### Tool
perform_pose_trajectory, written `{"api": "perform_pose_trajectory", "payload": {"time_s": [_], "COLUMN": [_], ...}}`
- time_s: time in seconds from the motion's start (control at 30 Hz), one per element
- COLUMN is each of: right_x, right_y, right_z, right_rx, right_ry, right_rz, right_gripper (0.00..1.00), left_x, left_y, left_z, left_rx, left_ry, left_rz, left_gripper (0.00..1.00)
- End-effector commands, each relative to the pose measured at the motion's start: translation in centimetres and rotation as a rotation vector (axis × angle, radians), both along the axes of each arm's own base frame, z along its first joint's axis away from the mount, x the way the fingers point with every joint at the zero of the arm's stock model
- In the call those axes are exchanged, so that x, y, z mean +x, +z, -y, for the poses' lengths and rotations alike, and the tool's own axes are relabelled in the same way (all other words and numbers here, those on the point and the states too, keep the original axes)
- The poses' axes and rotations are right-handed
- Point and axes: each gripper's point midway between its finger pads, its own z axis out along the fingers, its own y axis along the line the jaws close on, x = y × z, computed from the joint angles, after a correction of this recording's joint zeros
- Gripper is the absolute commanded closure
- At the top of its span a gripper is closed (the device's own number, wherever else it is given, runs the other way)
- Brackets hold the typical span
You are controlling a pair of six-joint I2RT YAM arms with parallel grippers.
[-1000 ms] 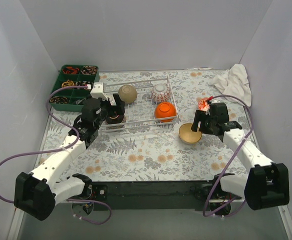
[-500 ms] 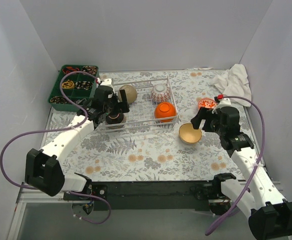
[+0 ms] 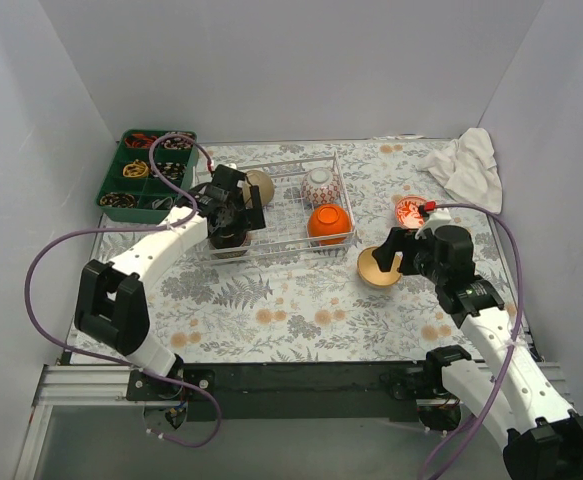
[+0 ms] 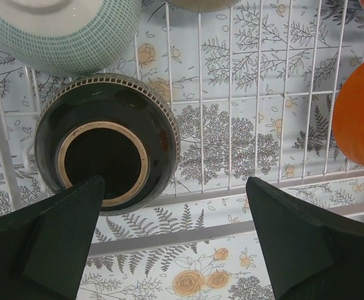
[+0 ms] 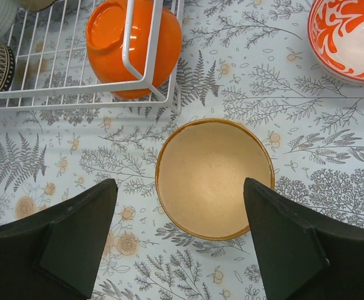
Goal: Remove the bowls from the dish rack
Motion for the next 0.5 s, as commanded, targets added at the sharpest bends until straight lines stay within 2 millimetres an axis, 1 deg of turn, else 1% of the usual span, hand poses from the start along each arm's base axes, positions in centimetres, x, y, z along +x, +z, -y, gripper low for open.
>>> {"api": "perform_pose_trajectory", "payload": {"time_s": [0.0,0.03,0.07,0.1,0.3,0.33,0.47], "right_x": [0.2,0.2,0.1,0.1,-0.2,-0.3,-0.4], "right_y": [0.7,0.7,0.7,0.5,0.6,0.5,0.5], "right_z": [-0.3,-0.4,-0.4,-0.4,-0.7,-0.7,-1.0], "right_rx": [-0.01,-0.012,-0.01,-0.011,-0.004,-0.003,0.002], "right_ry": [0.018,0.022,0.023,0.026,0.045,0.045,0.061], "right_rz": [0.061,0.064,0.066,0.062,0.066,0.065,0.064], "right_gripper": [0.1,0.11,0.11,0.11,0.11,0.11,0.11], "left_x": [-0.7,-0.3,-0.2,0.3,2.1,2.6,3.3], "left_y": [-1.5,-1.4,-1.8,-1.5,-1.3,-0.9,-0.3], "left_z": [1.7,2.2,2.8,3.2,5.5,6.0,8.1], "left_rx": [-0.028,-0.04,-0.041,-0.049,-0.074,-0.086,-0.129], "left_ry": [-0.022,-0.028,-0.04,-0.045,-0.073,-0.078,-0.115], "left_rz": [-0.084,-0.074,-0.082,-0.071,-0.036,-0.019,0.011], "left_gripper": [0.02,0.02,0.02,0.02,0.02,0.02,0.02]}}
